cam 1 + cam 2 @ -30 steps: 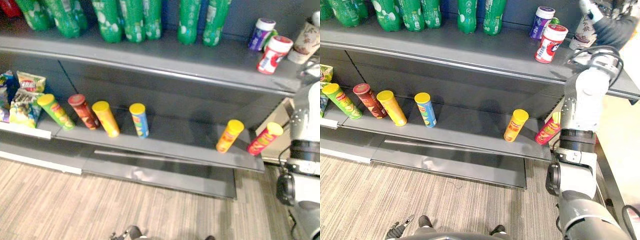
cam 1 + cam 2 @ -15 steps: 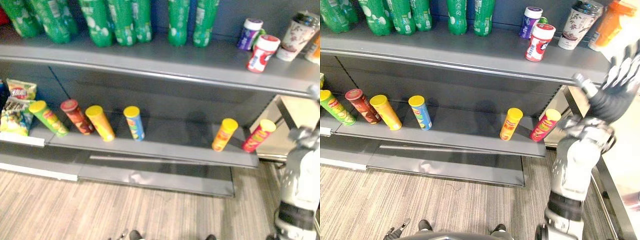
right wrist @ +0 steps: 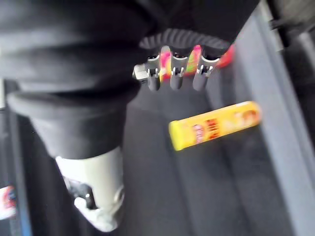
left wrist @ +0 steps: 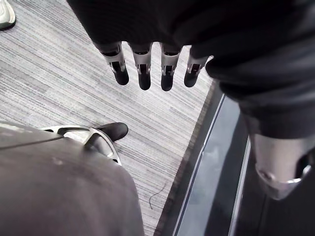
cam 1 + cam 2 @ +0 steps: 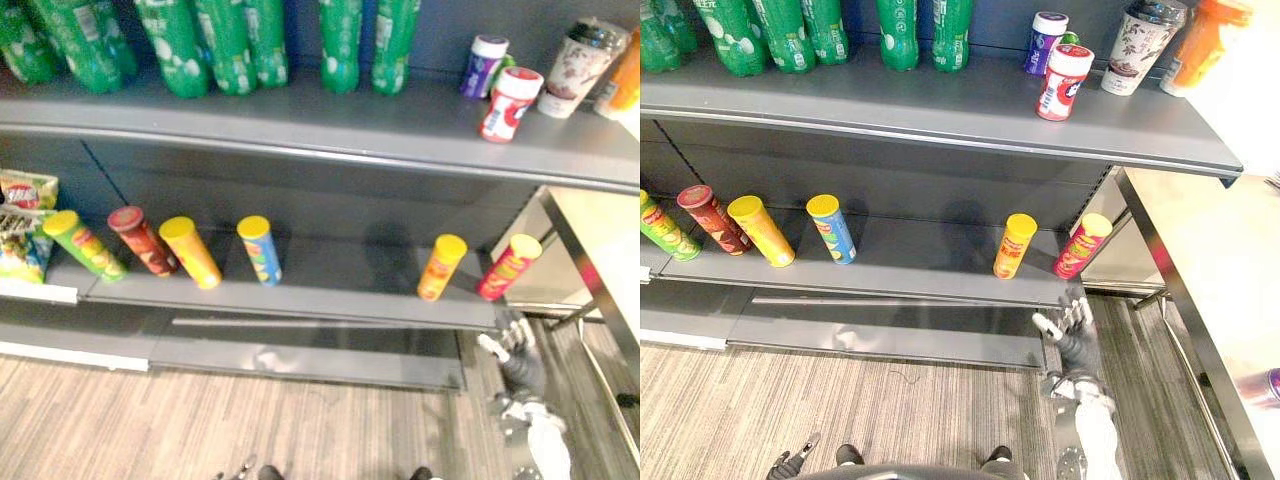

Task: Put the gum and the chips on the shelf.

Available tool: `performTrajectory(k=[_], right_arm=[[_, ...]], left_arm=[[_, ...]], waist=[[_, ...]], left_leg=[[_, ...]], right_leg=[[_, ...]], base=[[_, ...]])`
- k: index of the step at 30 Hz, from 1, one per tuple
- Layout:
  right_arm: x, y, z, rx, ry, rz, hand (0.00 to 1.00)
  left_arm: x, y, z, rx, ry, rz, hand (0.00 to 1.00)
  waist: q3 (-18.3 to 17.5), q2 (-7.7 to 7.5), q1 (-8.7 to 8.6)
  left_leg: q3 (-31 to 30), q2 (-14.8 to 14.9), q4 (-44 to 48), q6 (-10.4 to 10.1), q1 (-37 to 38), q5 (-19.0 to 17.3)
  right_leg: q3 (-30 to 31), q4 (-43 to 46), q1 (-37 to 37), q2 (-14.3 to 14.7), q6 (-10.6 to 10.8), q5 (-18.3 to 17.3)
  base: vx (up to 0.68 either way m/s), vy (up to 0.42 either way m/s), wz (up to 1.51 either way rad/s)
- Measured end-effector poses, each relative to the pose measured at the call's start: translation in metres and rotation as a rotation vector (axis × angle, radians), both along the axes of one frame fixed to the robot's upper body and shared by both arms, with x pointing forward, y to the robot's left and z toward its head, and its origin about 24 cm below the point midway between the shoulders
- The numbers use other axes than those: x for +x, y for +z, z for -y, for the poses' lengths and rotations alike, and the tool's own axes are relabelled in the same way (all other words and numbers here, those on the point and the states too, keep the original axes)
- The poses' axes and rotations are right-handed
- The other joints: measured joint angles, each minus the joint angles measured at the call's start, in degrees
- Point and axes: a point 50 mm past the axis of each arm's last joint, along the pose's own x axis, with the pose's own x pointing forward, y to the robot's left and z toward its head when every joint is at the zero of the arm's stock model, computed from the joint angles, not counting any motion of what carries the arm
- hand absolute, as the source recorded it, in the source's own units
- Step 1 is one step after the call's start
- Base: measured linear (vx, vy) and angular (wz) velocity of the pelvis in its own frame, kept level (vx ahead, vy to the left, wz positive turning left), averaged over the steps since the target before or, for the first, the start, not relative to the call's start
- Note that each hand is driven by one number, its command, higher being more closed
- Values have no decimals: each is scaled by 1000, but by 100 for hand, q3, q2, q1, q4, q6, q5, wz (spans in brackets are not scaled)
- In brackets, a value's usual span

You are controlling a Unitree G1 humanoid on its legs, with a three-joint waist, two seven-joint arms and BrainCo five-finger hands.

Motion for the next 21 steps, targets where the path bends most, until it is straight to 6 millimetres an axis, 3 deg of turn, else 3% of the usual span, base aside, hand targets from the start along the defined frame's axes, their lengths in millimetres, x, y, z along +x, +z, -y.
performTrajectory(k=[4, 10, 16, 21], right_arm=[[-15, -60, 2, -13, -34, -299, 0], [-40, -111, -1, 15, -69, -598, 0], [-65, -135, 2, 45, -143, -793, 0], [-74, -141, 0, 63, -156, -844, 0]], left_arm=[[2, -1, 4, 6, -37, -8, 0], [11, 0, 10, 4, -78, 24, 0], [13, 0, 11, 2, -87, 31, 0], [13, -1, 12, -7, -97, 26, 0]], waist=[[-25, 100, 42], [-8, 258, 135], [41, 253, 144], [56, 255, 153]], left_leg=[[-3, -11, 0, 33, 35, 14], [-34, -21, -9, 32, 43, 12], [-163, -58, -33, 24, 106, -8], [-165, -91, -35, -2, 109, -53]], right_leg=[[-9, -54, 61, 9, 12, 7], [-48, -72, 107, 9, 13, 7], [-199, -164, 297, -3, -15, -17], [-204, -166, 314, -32, -14, -16]], base=[[0, 0, 0], [1, -1, 2], [-7, -2, 11], [-4, 1, 1]])
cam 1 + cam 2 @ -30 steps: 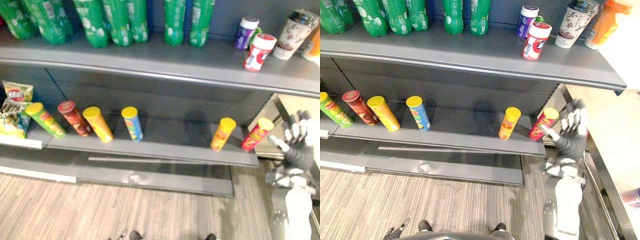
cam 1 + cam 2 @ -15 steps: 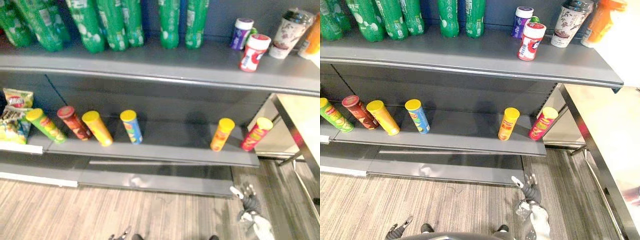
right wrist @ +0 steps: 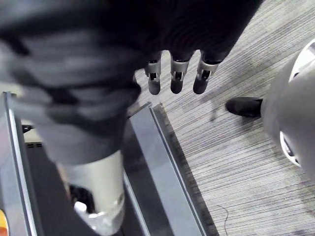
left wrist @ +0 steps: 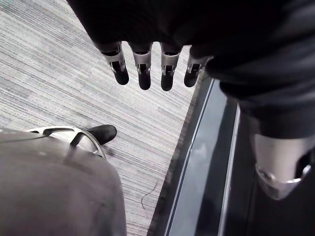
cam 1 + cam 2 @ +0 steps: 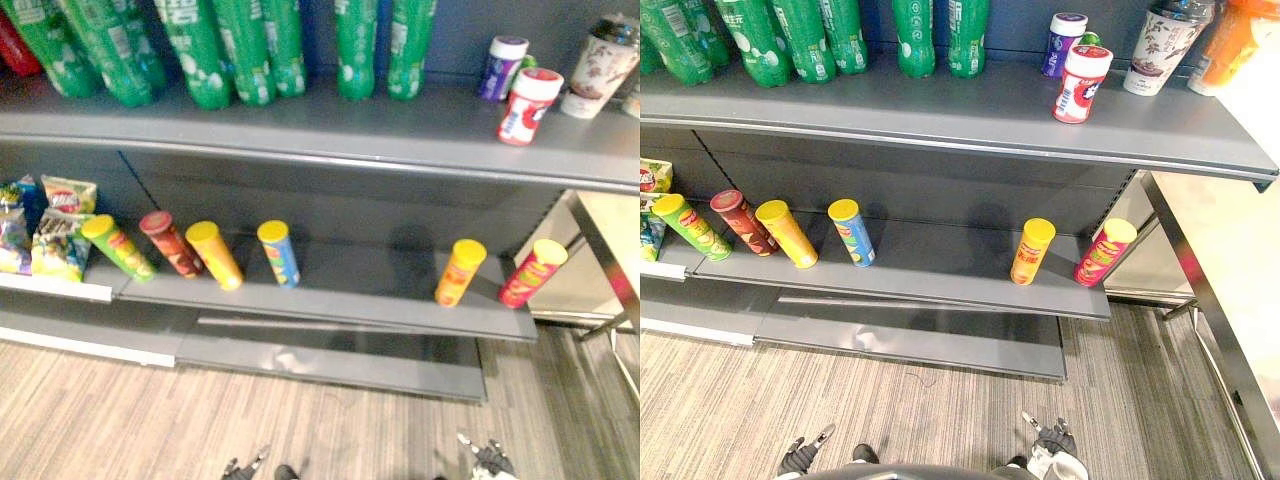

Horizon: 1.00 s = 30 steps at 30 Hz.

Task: Put the gum and the chips on the shelf.

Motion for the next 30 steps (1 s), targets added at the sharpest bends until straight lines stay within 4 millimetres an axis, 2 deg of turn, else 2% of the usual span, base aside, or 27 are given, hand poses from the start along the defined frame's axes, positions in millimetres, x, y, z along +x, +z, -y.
performTrajectory(k=[6, 9, 10, 11, 13, 15, 16, 17, 19, 20, 21, 22, 23, 24, 25, 27, 30], right_arm=[[0, -3, -4, -33, 106, -49, 0], [-2, -5, -5, -18, 99, -65, 0], [-3, -5, -4, -13, 84, -72, 0], [-4, -5, -2, -14, 69, -72, 0], [-3, -4, 4, -22, 32, -63, 0], [-5, -3, 13, -39, 10, -70, 0], [-6, -3, 14, -39, -5, -71, 0], [-11, -5, 12, -28, -35, -85, 0], [-14, -7, 8, -8, -74, -91, 0], [-14, -7, 9, -3, -100, -85, 0], [-11, -6, 10, -1, -110, -73, 0], [-8, -6, 10, 4, -122, -65, 0], [-6, -5, 12, 4, -132, -58, 0], [-5, -5, 12, 0, -126, -62, 0], [1, -4, 10, -1, -107, -53, 0], [9, -2, 7, 0, -83, -43, 0], [22, 1, 6, -3, -73, -14, 0]], left_arm=[[3, 0, -1, -4, -26, 4, 0], [5, 1, -5, 8, -50, 5, 0], [10, 3, -8, 16, -63, 14, 0], [11, 3, -9, 18, -64, 17, 0], [15, 4, -10, 22, -67, 22, 0], [21, 5, -10, 20, -76, 34, 0], [22, 6, -12, 25, -77, 37, 0], [24, 7, -14, 32, -79, 38, 0], [28, 8, -18, 42, -79, 47, 0], [30, 8, -19, 42, -68, 47, 0], [29, 7, -16, 28, -47, 42, 0], [28, 6, -17, 25, -29, 41, 0], [29, 7, -17, 27, -22, 48, 0], [32, 8, -17, 30, -25, 59, 0], [31, 8, -16, 28, -24, 61, 0], [34, 9, -16, 27, -25, 72, 0], [49, 13, -12, 21, -36, 120, 0]], waist=[[135, -33, 1], [214, -105, -8], [330, -205, -11], [346, -214, -1], [423, -168, -13], [587, -4, -22], [641, -22, -21], [664, -45, -20], [698, -115, -23], [710, -122, -33], [761, -33, -21], [800, 0, -35], [832, -27, -57], [853, -35, -49], [860, -48, -38], [874, -65, -41], [861, -129, -29]], left_leg=[[-8, -22, 23, 3, 77, -50], [-50, -39, 213, 24, 50, -187], [-152, 77, 860, 77, -167, -504], [-169, 146, 1149, 87, -286, -657], [-313, 435, 2111, 107, -682, -1151], [-441, 829, 3162, 144, -1035, -1737], [-434, 875, 3320, 172, -1060, -1844], [-378, 932, 3550, 212, -1137, -2017], [-122, 968, 3782, 311, -1231, -2250], [98, 987, 3877, 399, -1319, -2366], [422, 1079, 3809, 598, -1298, -2401], [586, 1117, 3796, 684, -1280, -2411], [824, 1114, 3781, 762, -1211, -2431], [1161, 1113, 3735, 784, -1072, -2437], [1610, 1106, 3616, 807, -835, -2420], [1994, 1109, 3538, 822, -672, -2383], [2543, 1162, 3518, 855, -579, -2348]], right_leg=[[-32, 17, 75, -32, 34, -26], [-34, 363, 36, -204, 61, -203], [-49, 731, -34, -374, 55, -346], [-44, 864, -76, -429, 65, -383], [-23, 1167, -171, -494, 60, -475], [31, 1483, -247, -485, 62, -476], [79, 1531, -266, -499, 71, -467], [201, 1524, -341, -523, 138, -407], [406, 1408, -578, -575, 122, -132], [445, 1148, -774, -555, 33, 292], [435, 636, -858, -427, -140, 865], [291, 689, -891, -453, -281, 857], [-120, 1321, -1003, -622, -529, 506], [-647, 2054, -1043, -848, -642, 75], [-1210, 2722, -956, -1047, -849, -318], [-1696, 2995, -742, -1158, -837, -553], [-2232, 2766, -460, -1194, -714, -902]], base=[[2, 2, 1], [48, 19, 10], [41, 25, 17], [30, 31, 12], [15, 47, 0], [-39, 145, -11], [-58, 160, -23], [-69, 144, -36], [-137, 222, -64], [-215, 250, -104], [-187, 198, -103], [-158, 198, -98], [-77, 225, -99], [-50, 266, -148], [-21, 195, -144], [-36, 78, -113], [-58, -54, -99]])
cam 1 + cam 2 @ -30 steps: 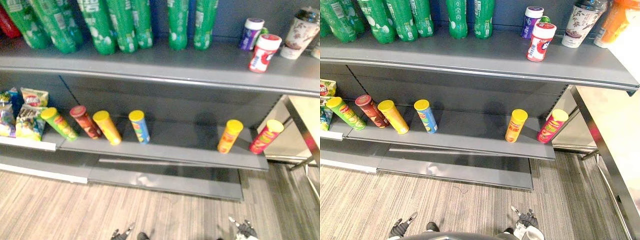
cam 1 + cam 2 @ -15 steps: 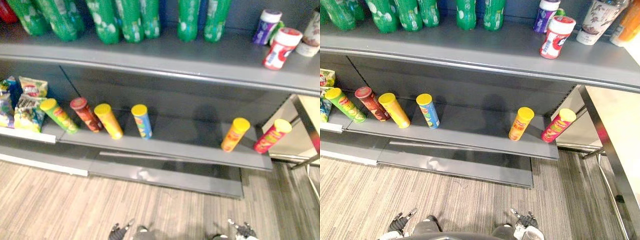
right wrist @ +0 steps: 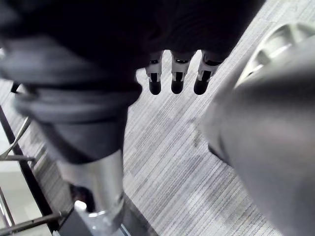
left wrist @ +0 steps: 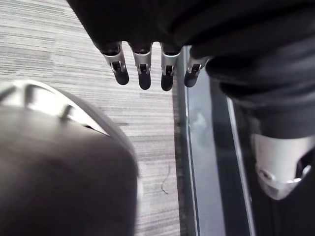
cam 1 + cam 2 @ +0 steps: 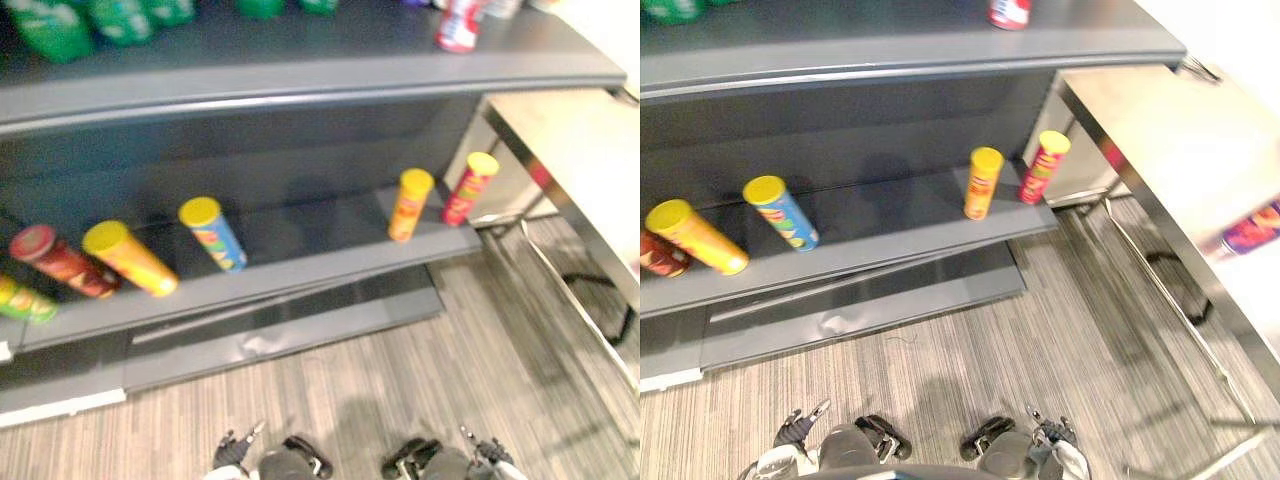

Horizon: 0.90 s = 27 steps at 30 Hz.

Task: Put the gum and the chips on the shelf.

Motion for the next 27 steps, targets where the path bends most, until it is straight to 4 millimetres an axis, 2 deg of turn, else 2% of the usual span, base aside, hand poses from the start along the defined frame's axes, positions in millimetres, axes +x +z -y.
performTrajectory(k=[1, 2, 4, 11, 16, 18, 21, 22, 23, 24, 25, 26, 27], right_arm=[[5, 1, 0, -2, 3, 12, 0], [9, 3, 2, -8, 6, 21, 0], [0, 1, 4, -15, 12, -1, 0], [-16, -2, 13, -26, -25, -37, 0], [-16, -3, 10, -18, -26, -42, 0], [-13, -2, 11, -21, -28, -29, 0], [-8, 0, 12, -15, -60, 4, 0], [-8, 1, 12, -19, -59, 8, 0], [-6, 2, 12, -21, -55, 18, 0], [-6, 2, 11, -24, -50, 22, 0], [-5, 2, 9, -29, -31, 25, 0], [-3, 2, 7, -29, -11, 30, 0], [-2, 3, 8, -32, -14, 40, 0]], left_arm=[[3, 0, 4, -8, -7, 9, 0], [7, 0, 9, -22, -10, 14, 0], [7, -2, 21, -55, -22, 15, 0], [11, -3, 25, -67, -35, 14, 0], [11, -3, 28, -78, -12, 17, 0], [12, -3, 29, -82, -4, 18, 0], [12, -4, 33, -88, 16, 17, 0], [10, -5, 33, -87, 19, 12, 0], [7, -5, 33, -86, 24, 7, 0], [6, -6, 32, -84, 32, 6, 0], [6, -4, 29, -75, 47, 18, 0], [4, -5, 27, -70, 55, 12, 0], [3, -6, 28, -73, 52, 4, 0]], waist=[[10, -3, 12], [63, 100, -22], [32, 216, -69], [37, 256, -238], [76, 334, -326], [82, 363, -331], [131, 487, -343], [129, 519, -339], [139, 545, -331], [139, 541, -333], [150, 540, -322], [177, 484, -312], [180, 514, -329]], left_leg=[[211, 40, 12, -79, 48, 12], [326, 168, 36, -139, 108, 60], [378, 378, 37, -219, 188, 239], [466, 483, -172, -228, 254, 594], [580, 429, -403, -260, 272, 747], [663, 444, -430, -274, 277, 806], [892, 728, -119, -296, 507, 856], [969, 900, 94, -294, 629, 864], [905, 1179, 448, -175, 741, 1001], [729, 1307, 651, -41, 754, 1122], [-180, 1497, 1053, 288, 554, 1470], [-1470, 1305, 1416, -50, 126, 1227], [-2337, 871, 1483, -409, -183, 818]], right_leg=[[-44, -302, 18, 81, 129, -98], [-10, -516, 12, 296, 185, -107], [46, -742, 46, 623, 196, -107], [69, -856, 31, 874, 133, -140], [100, -1000, -32, 972, 108, -139], [178, -894, -151, 969, 25, -197], [378, -589, -193, 1038, -60, -482], [478, -529, -172, 1112, -83, -573], [691, -469, -153, 1231, -104, -688], [825, -460, -152, 1293, -123, -739], [1116, -560, -76, 1482, -183, -782], [1521, -822, -55, 1688, -213, -765], [1813, -1062, -42, 1836, -241, -698]], base=[[-32, -123, -85], [-59, -215, -78], [-39, -281, -39], [41, -138, -6], [42, -7, -8], [77, -13, -21], [114, -64, -33], [107, -121, -61], [70, -115, -65], [41, -155, -91], [7, -164, -124], [4, -161, -150], [-8, -98, -133]])
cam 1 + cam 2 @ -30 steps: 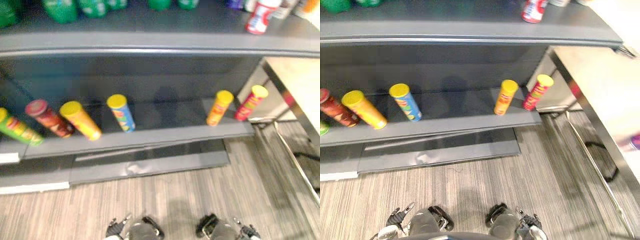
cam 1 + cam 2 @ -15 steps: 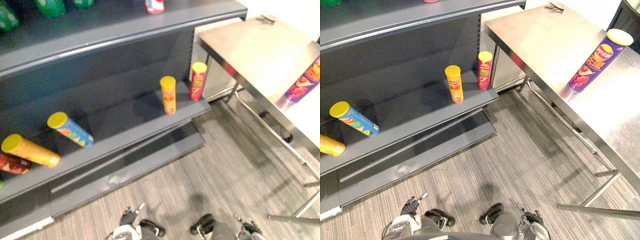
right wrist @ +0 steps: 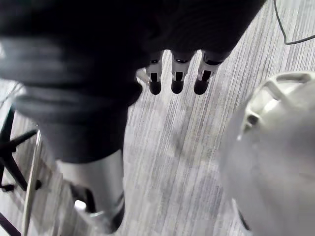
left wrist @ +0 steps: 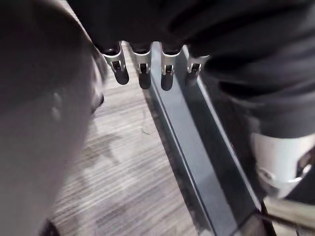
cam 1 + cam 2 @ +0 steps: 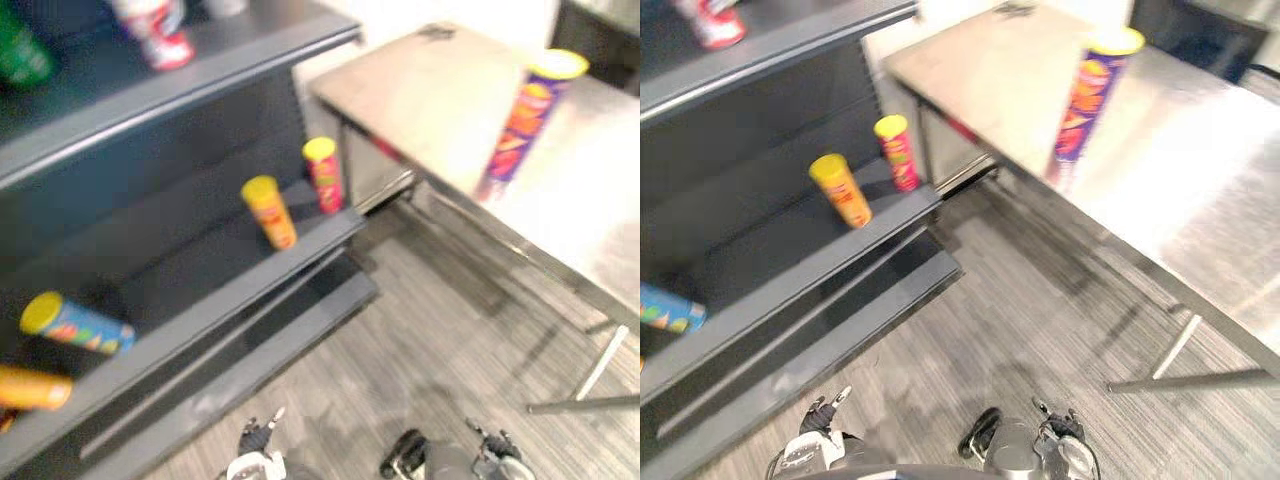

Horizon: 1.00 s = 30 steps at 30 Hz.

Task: Put the gum and the chips on the shelf.

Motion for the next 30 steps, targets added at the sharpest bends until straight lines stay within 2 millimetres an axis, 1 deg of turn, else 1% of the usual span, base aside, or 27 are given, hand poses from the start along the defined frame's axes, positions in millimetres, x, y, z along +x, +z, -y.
performTrajectory(k=[1, 2, 3, 4, 5, 7, 8, 9, 10, 11, 12, 13, 14, 15, 17, 19, 21, 22, 24, 27, 29, 30], right_arm=[[0, 0, 1, -3, -3, 3, 0], [-5, -1, 5, -6, -17, -14, 0], [-12, -3, 5, 0, -34, -32, 0], [-14, -3, 6, 1, -45, -34, 0], [-14, -3, 7, 0, -54, -33, 0], [-16, -3, 9, -11, -61, -39, 0], [-16, -3, 11, -18, -65, -43, 0], [-17, -2, 13, -29, -69, -41, 0], [-15, -1, 13, -30, -68, -29, 0], [-16, -2, 9, -20, -68, -29, 0], [-16, -3, 3, -1, -66, -30, 0], [-16, -4, -1, 9, -66, -30, 0], [-17, -5, -6, 23, -65, -31, 0], [-17, -6, -10, 33, -65, -34, 0], [-18, -7, -14, 43, -62, -35, 0], [-19, -8, -16, 51, -56, -33, 0], [-22, -8, -15, 56, -59, -36, 0], [-24, -9, -16, 58, -61, -43, 0], [-26, -10, -16, 65, -67, -56, 0], [-33, -11, -12, 61, -89, -76, 0], [-39, -12, -10, 60, -101, -89, 0], [-41, -12, -9, 61, -115, -93, 0]], left_arm=[[0, 0, 0, -1, -5, 0, 0], [2, 1, 3, -4, -15, 11, 0], [2, 1, 3, 2, -27, 17, 0], [2, 2, 2, 5, -32, 21, 0], [4, 2, 2, 4, -35, 26, 0], [5, 2, 4, 0, -38, 34, 0], [5, 2, 4, 0, -39, 35, 0], [5, 2, 4, 0, -39, 34, 0], [4, 2, 4, -1, -38, 30, 0], [4, 2, 1, 8, -41, 29, 0], [6, 3, 0, 12, -46, 33, 0], [5, 3, 0, 12, -51, 31, 0], [5, 2, 1, 11, -59, 28, 0], [4, 2, 1, 14, -71, 23, 0], [2, 2, -2, 22, -78, 15, 0], [-5, 1, -8, 38, -87, -7, 0], [-11, -2, -8, 36, -84, -28, 0], [-12, -2, -8, 34, -84, -34, 0], [-12, -2, -8, 34, -84, -35, 0], [-14, -4, -7, 29, -85, -43, 0], [-15, -4, -5, 25, -87, -47, 0], [-16, -4, -6, 24, -87, -49, 0]], waist=[[8, 11, -5], [16, 4, 37], [17, 10, 87], [21, 16, 109], [19, 30, 108], [35, 7, 80], [37, -2, 68], [40, -12, 58], [15, 30, 56], [-12, -64, 25], [-29, -170, 34], [-39, -204, 29], [-65, -253, 20], [-66, -262, 33], [-89, -289, 36], [-239, -307, 31], [-321, -329, 47], [-348, -325, 45], [-367, -333, 62], [-425, -318, 56], [-504, -326, 62], [-533, -331, 69]], left_leg=[[-463, -289, -18, -102, -180, -204], [-1131, -872, -298, -134, -361, -394], [-1472, -1239, -854, -147, -385, -389], [-1617, -1356, -1152, -156, -391, -380], [-1959, -1555, -1770, -245, -454, -304], [-2480, -1838, -2642, -365, -477, -161], [-2597, -1897, -2812, -388, -469, -108], [-2822, -2010, -3074, -455, -419, 199], [-2853, -2081, -3156, -398, -329, 410], [-2723, -2179, -3207, -368, -215, 409], [-2664, -2280, -3190, -293, -157, 366], [-2629, -2334, -3160, -248, -147, 339], [-2529, -2442, -3178, -232, -101, 331], [-2434, -2553, -3290, -214, 70, 320], [-2298, -2678, -3464, -211, 316, 321], [-2147, -2789, -3632, -186, 455, 306], [-2022, -2833, -3731, -156, 458, 289], [-1949, -2827, -3810, -107, 477, 261], [-1870, -2808, -3883, -94, 517, 263], [-1867, -2817, -4028, -59, 651, 287], [-1913, -2834, -4160, 23, 648, 380], [-1925, -2840, -4207, 27, 650, 410]], right_leg=[[200, -171, 11, 107, -34, 59], [568, -484, 88, 305, 3, 161], [787, -738, 209, 470, 66, 295], [871, -831, 258, 542, 82, 376], [1121, -927, 251, 660, 112, 484], [1629, -996, 246, 737, 164, 552], [1748, -997, 248, 737, 173, 566], [2062, -997, 257, 733, 201, 621], [2241, -997, 271, 725, 255, 649], [2350, -1039, 301, 634, 343, 698], [2460, -1140, 335, 531, 435, 759], [2482, -1191, 363, 478, 485, 792], [2496, -1233, 398, 356, 572, 847], [2534, -1279, 500, 252, 645, 892], [2635, -1313, 601, 139, 688, 918], [2741, -1389, 593, 49, 766, 967], [2775, -1463, 526, 16, 797, 985], [2725, -1494, 483, 22, 809, 994], [2525, -1496, 439, 23, 826, 1020], [2445, -1514, 485, 38, 826, 1020], [2305, -1572, 488, 33, 825, 1021], [2276, -1596, 487, 33, 825, 1021]], base=[[14, -60, -132], [45, -51, -159], [73, -36, -167], [107, -1, -171], [137, 52, -142], [186, 112, -141], [205, 159, -132], [226, 201, -109], [234, 212, -101], [257, 212, -63], [200, 162, -37], [253, 268, -22], [178, 235, -12], [189, 267, -12], [109, 149, -26], [76, 109, -38], [42, 60, -30], [-2, 20, -31], [-32, -9, -23], [-43, -15, -5], [-71, -14, 16], [-57, -9, 17]])
